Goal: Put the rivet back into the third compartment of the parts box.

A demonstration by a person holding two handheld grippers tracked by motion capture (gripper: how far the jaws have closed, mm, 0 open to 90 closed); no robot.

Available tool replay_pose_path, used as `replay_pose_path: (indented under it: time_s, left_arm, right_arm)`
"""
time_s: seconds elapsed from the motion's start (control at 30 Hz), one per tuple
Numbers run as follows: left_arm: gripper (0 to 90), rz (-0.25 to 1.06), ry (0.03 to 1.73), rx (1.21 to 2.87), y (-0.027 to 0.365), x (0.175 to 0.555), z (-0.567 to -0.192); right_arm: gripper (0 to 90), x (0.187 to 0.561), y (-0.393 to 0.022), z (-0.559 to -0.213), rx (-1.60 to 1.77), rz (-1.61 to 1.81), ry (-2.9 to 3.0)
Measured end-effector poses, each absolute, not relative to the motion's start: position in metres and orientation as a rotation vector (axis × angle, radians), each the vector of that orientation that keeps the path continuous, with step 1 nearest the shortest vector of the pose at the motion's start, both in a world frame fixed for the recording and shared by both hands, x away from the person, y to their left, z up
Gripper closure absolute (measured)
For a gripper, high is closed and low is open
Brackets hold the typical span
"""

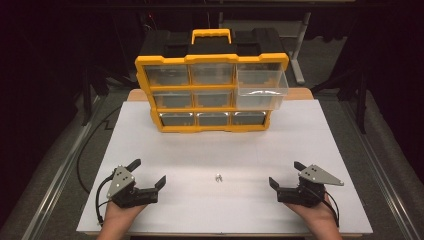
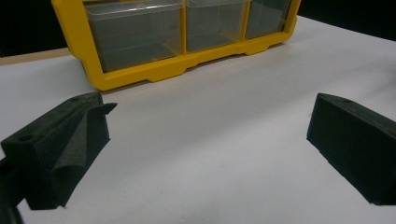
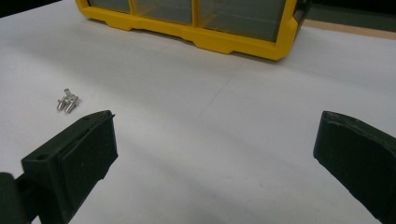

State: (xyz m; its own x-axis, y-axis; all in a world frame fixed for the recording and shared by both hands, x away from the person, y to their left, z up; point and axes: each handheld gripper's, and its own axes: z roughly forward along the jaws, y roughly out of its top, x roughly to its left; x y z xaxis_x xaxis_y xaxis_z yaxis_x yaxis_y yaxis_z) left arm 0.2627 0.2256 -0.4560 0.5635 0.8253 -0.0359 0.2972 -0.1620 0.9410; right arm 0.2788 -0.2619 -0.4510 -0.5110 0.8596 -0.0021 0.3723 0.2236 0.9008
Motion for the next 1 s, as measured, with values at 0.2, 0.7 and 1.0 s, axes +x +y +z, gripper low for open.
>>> replay_pose_path:
  time_s: [0.2, 0.7, 1.0]
  left_arm:
    - [0.4, 0.624, 0.922, 1.738, 0.2230, 0.2616, -0.4560]
    - [0.4, 0.616, 0.906, 1.734, 0.2220, 0.2610, -0.4551]
    - [0.4, 0.605, 0.893, 1.746, 0.2205, 0.2618, -0.4565]
  right_arm:
    - [0.0, 0.2779, -0.2626, -0.4506, 1.127, 1.246, 1.980]
    - [0.1, 0.2764, -0.2614, -0.4482, 1.096, 1.248, 1.973]
    - [0.1, 0.2785, -0.2563, -0.4493, 1.108, 1.161, 2.033]
